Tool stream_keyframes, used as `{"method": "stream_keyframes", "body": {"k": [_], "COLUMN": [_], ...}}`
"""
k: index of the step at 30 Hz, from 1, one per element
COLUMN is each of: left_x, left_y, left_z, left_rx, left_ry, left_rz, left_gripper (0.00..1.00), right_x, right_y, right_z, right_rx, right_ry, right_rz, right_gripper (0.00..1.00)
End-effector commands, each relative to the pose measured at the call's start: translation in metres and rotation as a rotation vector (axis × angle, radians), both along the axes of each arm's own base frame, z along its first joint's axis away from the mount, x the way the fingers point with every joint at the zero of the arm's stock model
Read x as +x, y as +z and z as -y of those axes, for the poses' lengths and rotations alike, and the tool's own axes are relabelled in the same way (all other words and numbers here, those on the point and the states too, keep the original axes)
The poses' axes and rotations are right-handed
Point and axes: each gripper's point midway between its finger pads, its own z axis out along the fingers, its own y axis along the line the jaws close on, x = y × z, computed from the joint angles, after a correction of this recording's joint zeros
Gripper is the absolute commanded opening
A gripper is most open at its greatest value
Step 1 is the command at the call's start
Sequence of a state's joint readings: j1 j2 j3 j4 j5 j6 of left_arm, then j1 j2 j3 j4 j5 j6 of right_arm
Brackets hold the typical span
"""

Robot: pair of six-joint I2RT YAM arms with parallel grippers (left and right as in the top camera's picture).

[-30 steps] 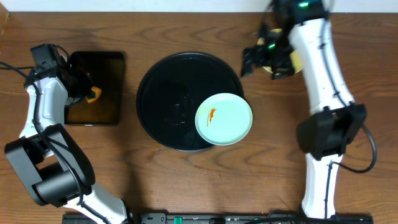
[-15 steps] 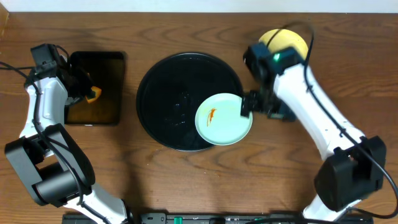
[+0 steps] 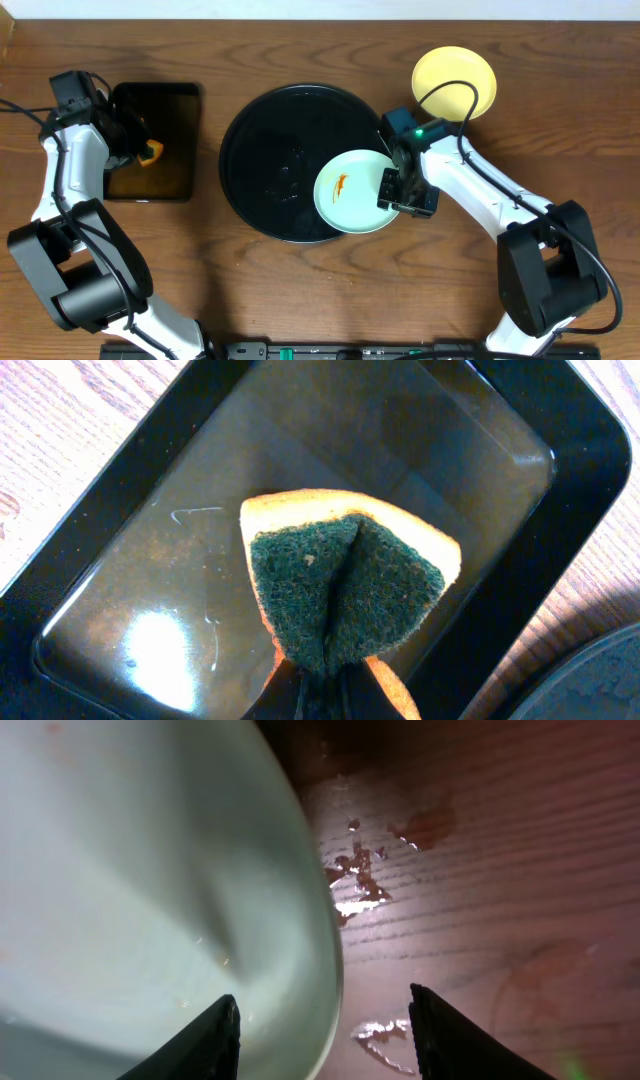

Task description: Clean dirty plates on tray and stack at the side

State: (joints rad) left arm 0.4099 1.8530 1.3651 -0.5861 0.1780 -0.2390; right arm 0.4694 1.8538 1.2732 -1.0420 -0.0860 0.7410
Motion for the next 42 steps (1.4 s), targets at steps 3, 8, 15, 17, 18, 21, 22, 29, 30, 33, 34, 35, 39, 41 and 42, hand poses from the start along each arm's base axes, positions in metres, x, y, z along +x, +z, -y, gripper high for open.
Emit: {"method": "stream_keyframes", "body": {"k": [3,8,15,17,18,21,22,29,30,33,34,35,39,41,42], "left_x": [-0.002,-0.002,-0.001,-0.001,-0.001,0.003,0.006,0.032,0.032,0.035,0.036,0.038,0.039,0.039,0.038], "left_y": [0.0,0.0,0.0,0.0,0.0,0.002,0.003,0.026,0.027,0.027,0.027,0.028,0.028,0.027,0.027], "left_z": [-0.001,-0.001,-0.002,-0.002,-0.002,0.006,0.011,0.072,0.077,0.092,0.103,0.109,0.138,0.154,0.161], "left_rx": [-0.003,-0.003,-0.002,-0.001,-0.001,-0.039,-0.068,-0.33,-0.337,-0.343,-0.35,-0.352,-0.359,-0.364,-0.367], "left_ry": [0.013,0.013,0.013,0.013,0.013,-0.007,-0.022,-0.18,-0.192,-0.224,-0.239,-0.251,-0.314,-0.348,-0.364], "left_rz": [-0.002,-0.002,0.001,0.003,0.003,0.023,0.04,0.195,0.197,0.193,0.188,0.187,0.174,0.163,0.157], "left_gripper": [0.07,0.07,0.08,0.07,0.07,0.07,0.07,0.07,0.07,0.07,0.08,0.07,0.07,0.07,0.07], "right_x": [-0.005,-0.002,0.008,0.021,0.026,0.043,0.049,0.098,0.099,0.101,0.105,0.108,0.117,0.12,0.122], "right_y": [-0.008,-0.008,-0.004,0.008,0.012,0.021,0.022,0.04,0.038,0.023,0.01,0.002,-0.014,-0.02,-0.022], "right_z": [-0.004,-0.009,-0.02,-0.04,-0.047,-0.063,-0.066,-0.092,-0.093,-0.094,-0.096,-0.099,-0.115,-0.117,-0.117], "right_rx": [0.004,0.028,0.079,0.181,0.211,0.287,0.298,0.394,0.394,0.387,0.381,0.382,0.422,0.401,0.383], "right_ry": [-0.036,-0.035,0.01,0.079,0.095,0.123,0.125,0.16,0.16,0.159,0.161,0.162,0.215,0.225,0.228], "right_rz": [-0.002,0.011,0.045,0.088,0.104,0.176,0.201,0.423,0.424,0.406,0.394,0.38,0.33,0.306,0.298], "right_gripper": [0.47,0.21,0.02,0.02,0.01,0.01,0.01,0.01,0.01,0.01,0.01,0.01,0.01,0.01,0.01]}}
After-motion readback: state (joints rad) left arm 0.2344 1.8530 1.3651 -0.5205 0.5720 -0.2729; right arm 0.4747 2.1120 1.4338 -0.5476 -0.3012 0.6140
